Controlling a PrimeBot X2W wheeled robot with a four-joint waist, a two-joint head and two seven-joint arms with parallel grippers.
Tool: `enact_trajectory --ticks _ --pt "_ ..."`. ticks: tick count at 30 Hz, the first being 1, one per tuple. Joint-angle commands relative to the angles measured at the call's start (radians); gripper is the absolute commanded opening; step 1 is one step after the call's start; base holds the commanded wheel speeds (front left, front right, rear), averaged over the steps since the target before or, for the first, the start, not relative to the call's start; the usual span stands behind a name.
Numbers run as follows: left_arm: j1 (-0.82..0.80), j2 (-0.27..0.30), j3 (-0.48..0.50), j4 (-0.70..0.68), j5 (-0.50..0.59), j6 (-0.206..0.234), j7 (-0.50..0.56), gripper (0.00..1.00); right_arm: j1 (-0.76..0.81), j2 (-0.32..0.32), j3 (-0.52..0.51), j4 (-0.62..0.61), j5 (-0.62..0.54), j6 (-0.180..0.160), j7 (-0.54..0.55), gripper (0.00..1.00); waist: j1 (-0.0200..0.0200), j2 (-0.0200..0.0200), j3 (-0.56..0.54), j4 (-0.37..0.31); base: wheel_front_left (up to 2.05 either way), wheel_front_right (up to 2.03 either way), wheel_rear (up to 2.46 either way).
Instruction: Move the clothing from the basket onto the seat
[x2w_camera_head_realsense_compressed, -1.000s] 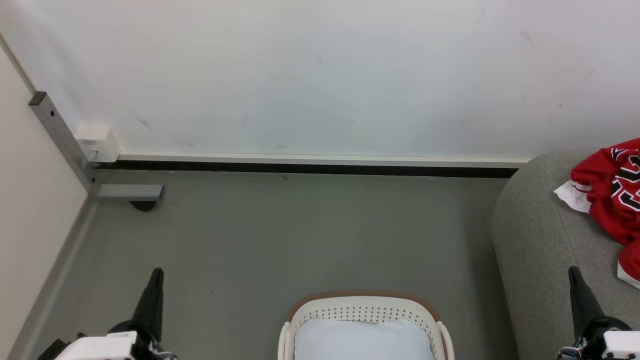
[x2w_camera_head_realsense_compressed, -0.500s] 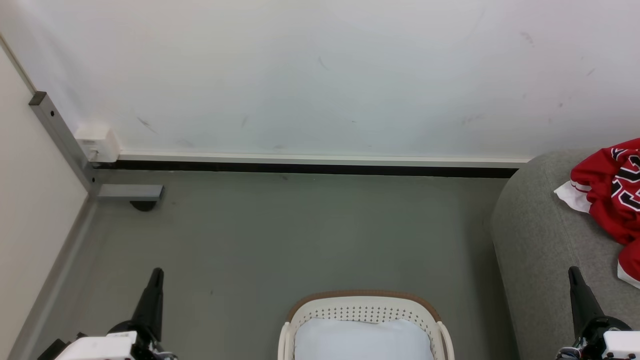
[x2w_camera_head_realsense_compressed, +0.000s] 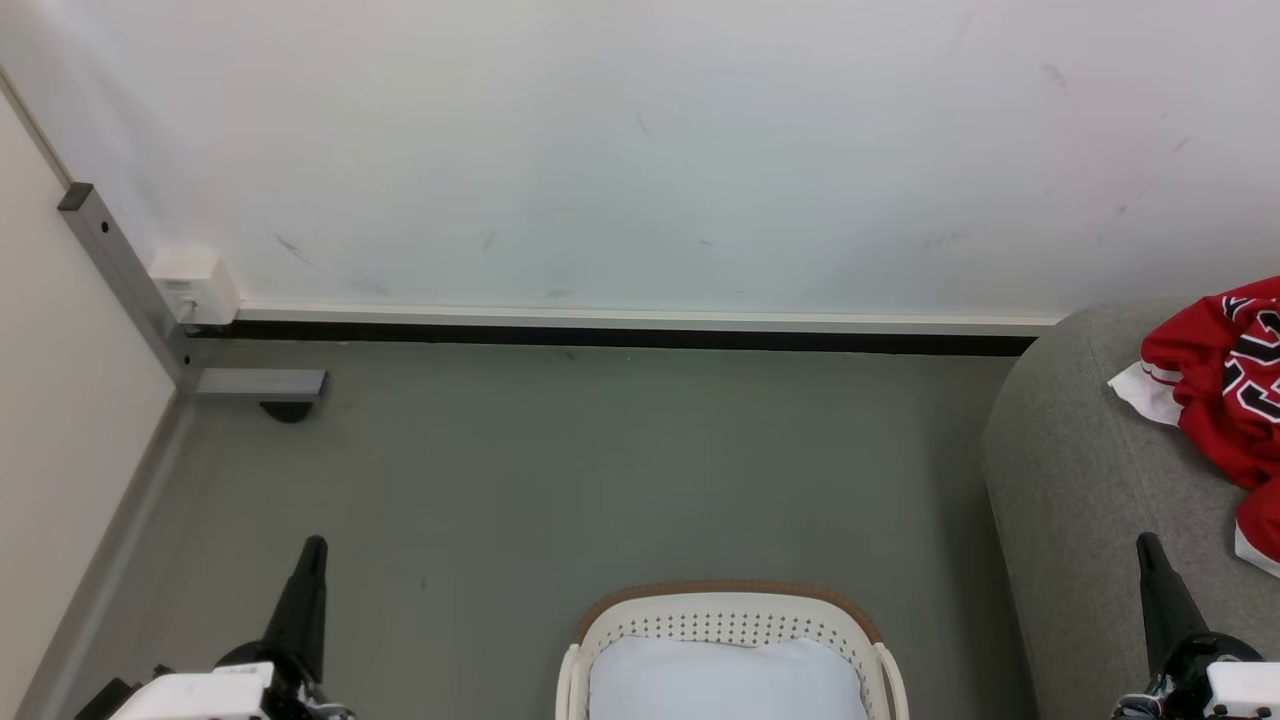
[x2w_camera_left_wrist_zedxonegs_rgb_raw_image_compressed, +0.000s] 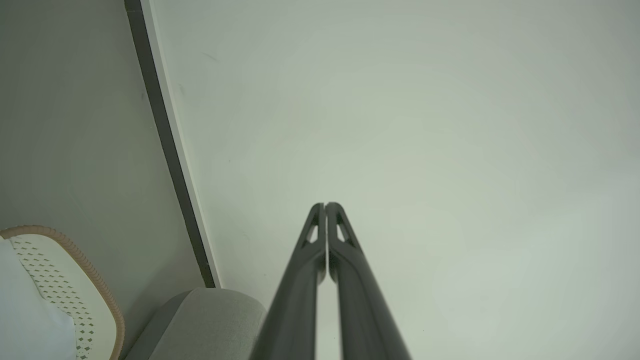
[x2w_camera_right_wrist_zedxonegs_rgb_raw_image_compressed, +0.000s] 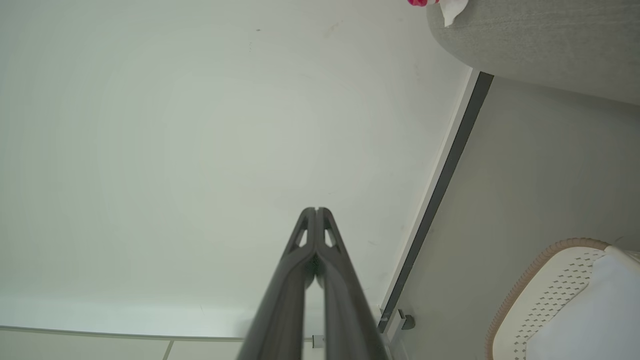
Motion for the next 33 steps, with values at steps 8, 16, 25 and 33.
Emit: enact_trajectory --ticks 8,16,25,33 --pt "-0.008 0.007 0.002 -0.004 -0.013 -0.006 0.004 0.0 -0.012 -0.001 -0.004 -0.005 0.0 -0.002 0.004 0.0 0.0 0.0 0.0 0.0 0.0 0.0 0.0" --pt "-0.008 0.007 0.002 -0.004 -0.013 -0.006 0.004 0.0 -0.012 -0.001 -0.004 -0.005 0.0 -0.002 0.004 0.0 0.0 0.0 0.0 0.0 0.0 0.0 0.0" --pt "-0.008 0.007 0.002 -0.004 -0.013 -0.005 0.004 0.0 -0.012 -0.001 -0.004 -0.005 0.0 -0.002 0.004 0.0 0.0 0.0 0.0 0.0 0.0 0.0 0.0" --pt "-0.008 0.007 0.002 -0.004 -0.013 -0.005 0.004 0.0 -0.012 -0.001 -0.004 -0.005 0.0 -0.002 0.004 0.0 0.0 0.0 0.0 0.0 0.0 0.0 0.0"
